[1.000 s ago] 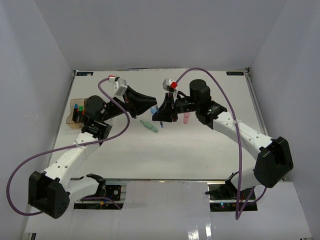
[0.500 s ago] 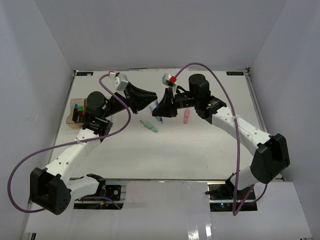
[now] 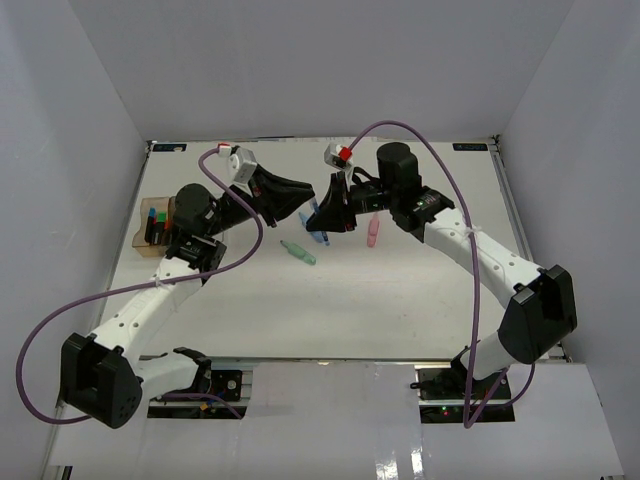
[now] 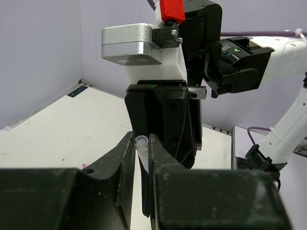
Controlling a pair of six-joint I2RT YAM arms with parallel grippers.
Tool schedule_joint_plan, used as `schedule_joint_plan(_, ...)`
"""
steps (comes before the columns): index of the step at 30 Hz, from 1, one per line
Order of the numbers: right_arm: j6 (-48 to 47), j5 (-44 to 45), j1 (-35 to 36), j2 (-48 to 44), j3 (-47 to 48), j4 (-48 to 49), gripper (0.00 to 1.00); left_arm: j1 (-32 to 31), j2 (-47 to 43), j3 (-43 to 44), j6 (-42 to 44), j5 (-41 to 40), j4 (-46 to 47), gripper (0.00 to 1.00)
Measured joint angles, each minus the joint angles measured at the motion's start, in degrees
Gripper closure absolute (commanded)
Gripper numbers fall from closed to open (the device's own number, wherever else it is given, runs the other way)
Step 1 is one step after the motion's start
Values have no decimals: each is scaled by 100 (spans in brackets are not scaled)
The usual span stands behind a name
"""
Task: Sort the stationery into containers
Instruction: Close the pen cap on the pen.
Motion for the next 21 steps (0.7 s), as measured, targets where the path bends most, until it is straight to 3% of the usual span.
schedule_joint_plan(10,50,-39,-55,-17,-11,345,92,-44,31,531,-2,-90,-590,100)
schedule_joint_plan(21,433,-72,-109,-315,-719,1316,92,-175,122,608,-81,31,-660,100)
